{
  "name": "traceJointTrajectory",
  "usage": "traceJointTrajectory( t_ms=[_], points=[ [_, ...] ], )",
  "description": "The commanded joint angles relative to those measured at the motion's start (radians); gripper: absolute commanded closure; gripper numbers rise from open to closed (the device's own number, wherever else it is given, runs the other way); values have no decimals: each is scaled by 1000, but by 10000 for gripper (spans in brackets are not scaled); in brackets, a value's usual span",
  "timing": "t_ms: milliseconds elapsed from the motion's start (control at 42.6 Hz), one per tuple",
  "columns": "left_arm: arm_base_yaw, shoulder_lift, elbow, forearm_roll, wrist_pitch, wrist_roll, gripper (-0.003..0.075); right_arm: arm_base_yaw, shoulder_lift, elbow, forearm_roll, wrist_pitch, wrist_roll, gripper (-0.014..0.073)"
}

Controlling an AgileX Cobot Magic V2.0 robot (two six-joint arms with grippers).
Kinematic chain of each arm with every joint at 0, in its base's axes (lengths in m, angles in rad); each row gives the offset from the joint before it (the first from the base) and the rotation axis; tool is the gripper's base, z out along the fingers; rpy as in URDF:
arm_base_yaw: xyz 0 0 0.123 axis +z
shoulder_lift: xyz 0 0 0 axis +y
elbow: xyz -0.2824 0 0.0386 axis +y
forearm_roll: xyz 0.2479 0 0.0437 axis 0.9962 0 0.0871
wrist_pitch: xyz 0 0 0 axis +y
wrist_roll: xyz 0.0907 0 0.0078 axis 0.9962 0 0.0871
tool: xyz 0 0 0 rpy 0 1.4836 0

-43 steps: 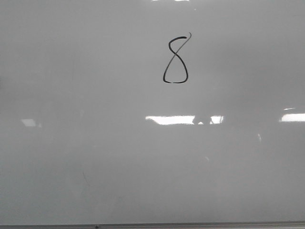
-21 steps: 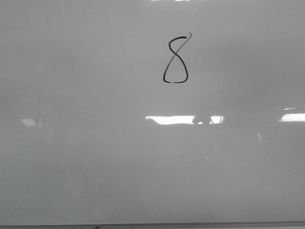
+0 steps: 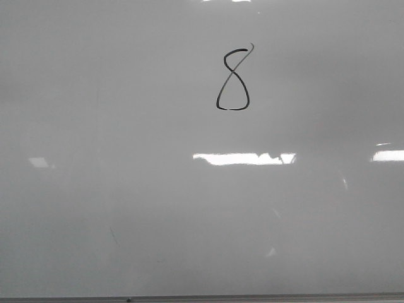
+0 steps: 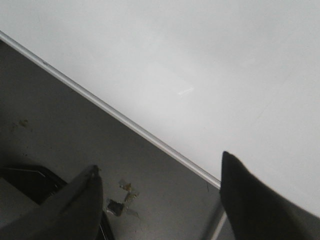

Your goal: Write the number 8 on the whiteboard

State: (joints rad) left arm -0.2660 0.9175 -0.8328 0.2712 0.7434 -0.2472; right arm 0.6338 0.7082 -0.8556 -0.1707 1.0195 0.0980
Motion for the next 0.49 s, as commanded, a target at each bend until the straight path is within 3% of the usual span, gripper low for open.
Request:
traceJointTrajectory(
  t_ms=[0,211,469],
  points=[
    [-66,-96,-37,-118,15,84,354,-2,-55,-8,-28,-93,32,78],
    [-160,-233,-34,-194,58,84,354,-2,-142,29,-28,-110,55,78],
    [-186,-252,-34,-198,58,97,355,-2,-149,29,-28,-111,55,78]
  ],
)
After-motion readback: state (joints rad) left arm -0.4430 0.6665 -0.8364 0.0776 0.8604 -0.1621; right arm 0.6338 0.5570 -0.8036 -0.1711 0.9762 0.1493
